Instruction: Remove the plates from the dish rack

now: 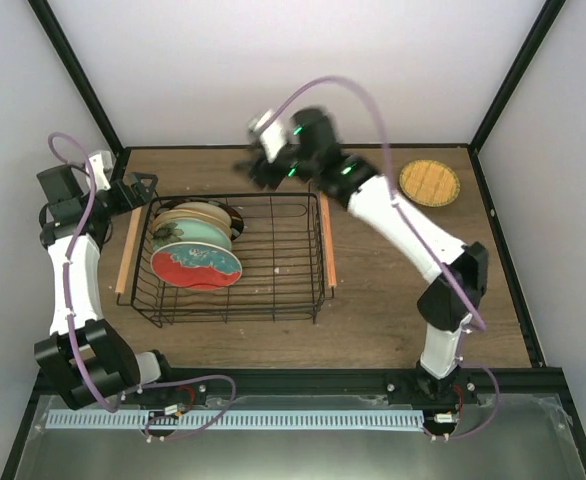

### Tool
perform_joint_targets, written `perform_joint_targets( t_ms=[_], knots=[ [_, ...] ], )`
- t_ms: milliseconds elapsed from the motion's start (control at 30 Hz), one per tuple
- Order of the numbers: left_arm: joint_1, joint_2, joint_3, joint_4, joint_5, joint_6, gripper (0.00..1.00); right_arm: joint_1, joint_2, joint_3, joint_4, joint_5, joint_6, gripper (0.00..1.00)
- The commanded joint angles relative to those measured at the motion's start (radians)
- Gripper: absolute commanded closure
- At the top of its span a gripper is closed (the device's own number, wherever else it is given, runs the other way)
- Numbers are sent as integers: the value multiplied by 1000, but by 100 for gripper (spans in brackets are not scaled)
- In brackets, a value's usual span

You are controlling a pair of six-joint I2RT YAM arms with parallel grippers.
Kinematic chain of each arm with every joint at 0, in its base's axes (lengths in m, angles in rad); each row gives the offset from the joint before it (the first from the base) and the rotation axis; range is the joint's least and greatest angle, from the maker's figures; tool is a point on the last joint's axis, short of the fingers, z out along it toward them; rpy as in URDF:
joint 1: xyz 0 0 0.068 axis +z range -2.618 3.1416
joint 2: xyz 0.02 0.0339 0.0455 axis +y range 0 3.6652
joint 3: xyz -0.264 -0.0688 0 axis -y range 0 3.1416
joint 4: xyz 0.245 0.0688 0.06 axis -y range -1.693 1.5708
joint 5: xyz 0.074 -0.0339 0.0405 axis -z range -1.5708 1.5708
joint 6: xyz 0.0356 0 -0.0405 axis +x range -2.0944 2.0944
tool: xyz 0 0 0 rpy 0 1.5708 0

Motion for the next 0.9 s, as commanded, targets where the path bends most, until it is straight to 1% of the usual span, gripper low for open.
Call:
perform_joint_targets(
  t_ms=[0, 100, 167, 233, 433, 633, 733, 867],
  knots=[
    [-5, 20, 32, 29, 20, 2, 0, 149, -33, -173, 53, 35, -211, 44],
    [-5, 22, 38, 26, 22, 11, 0, 207, -71, -285, 119, -5, -229, 49],
    [-5, 24, 37, 24, 27, 17, 0, 236, -87, -354, 149, -12, -247, 51],
    [-5, 31, 38, 23, 33, 21, 0, 261, -84, -378, 150, -11, -267, 51],
    [-8, 68, 64, 32, 49, 25, 0, 284, -62, -382, 153, -54, -288, 51],
    [-11, 109, 95, 47, 59, 24, 0, 293, -37, -347, 138, -121, -288, 51],
    [-13, 120, 98, 56, 61, 22, 0, 313, -10, -327, 115, -124, -297, 51],
    [-16, 129, 97, 64, 64, 19, 0, 337, 23, -321, 129, -112, -295, 51]
  ],
)
